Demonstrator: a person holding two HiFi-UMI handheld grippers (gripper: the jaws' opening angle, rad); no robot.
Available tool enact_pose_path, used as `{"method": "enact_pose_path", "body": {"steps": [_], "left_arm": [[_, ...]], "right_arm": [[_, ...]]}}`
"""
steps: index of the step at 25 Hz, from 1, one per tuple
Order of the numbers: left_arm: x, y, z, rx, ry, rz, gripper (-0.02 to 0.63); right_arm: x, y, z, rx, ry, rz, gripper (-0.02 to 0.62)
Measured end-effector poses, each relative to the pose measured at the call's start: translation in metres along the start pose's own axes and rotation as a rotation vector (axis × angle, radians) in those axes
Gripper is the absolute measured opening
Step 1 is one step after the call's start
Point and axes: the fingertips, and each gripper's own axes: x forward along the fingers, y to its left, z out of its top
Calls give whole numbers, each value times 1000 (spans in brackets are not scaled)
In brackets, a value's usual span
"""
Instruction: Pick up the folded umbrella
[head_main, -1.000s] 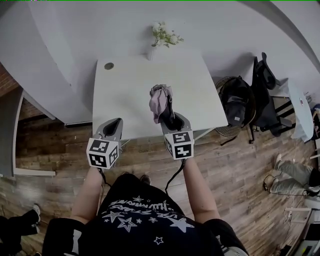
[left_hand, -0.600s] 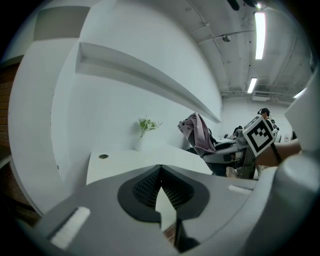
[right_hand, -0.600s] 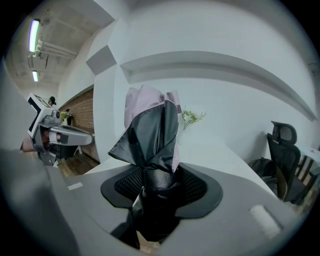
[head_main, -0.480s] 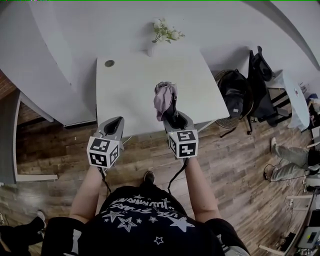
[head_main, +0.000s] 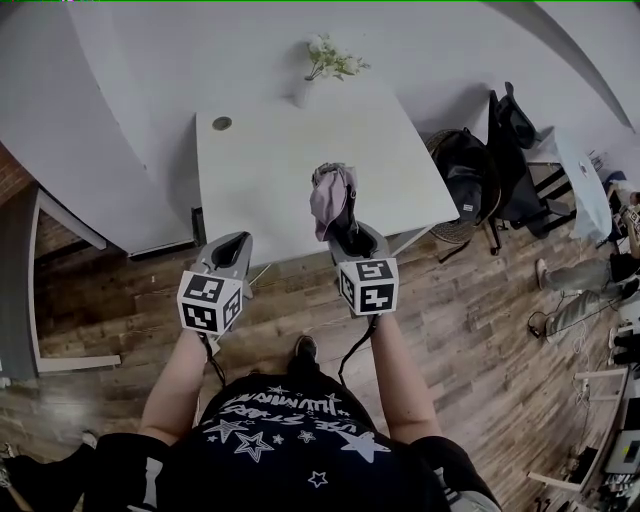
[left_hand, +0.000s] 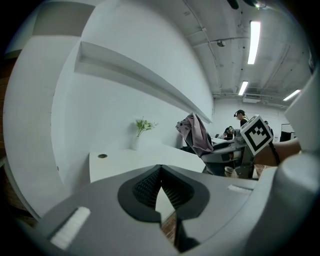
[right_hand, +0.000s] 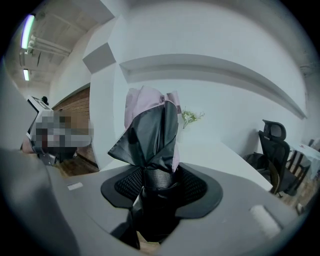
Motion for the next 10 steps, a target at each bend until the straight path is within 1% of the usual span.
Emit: {"method": "enact_pose_path", "body": {"steps": [5, 10], "left_arm": [[-13, 5, -7, 3, 3, -17, 3], [-27, 14, -13, 4, 7, -22, 3]], "right_arm": [[-10, 13, -6, -13, 14, -24, 224], [-18, 28, -9, -3, 13, -38, 225]]}}
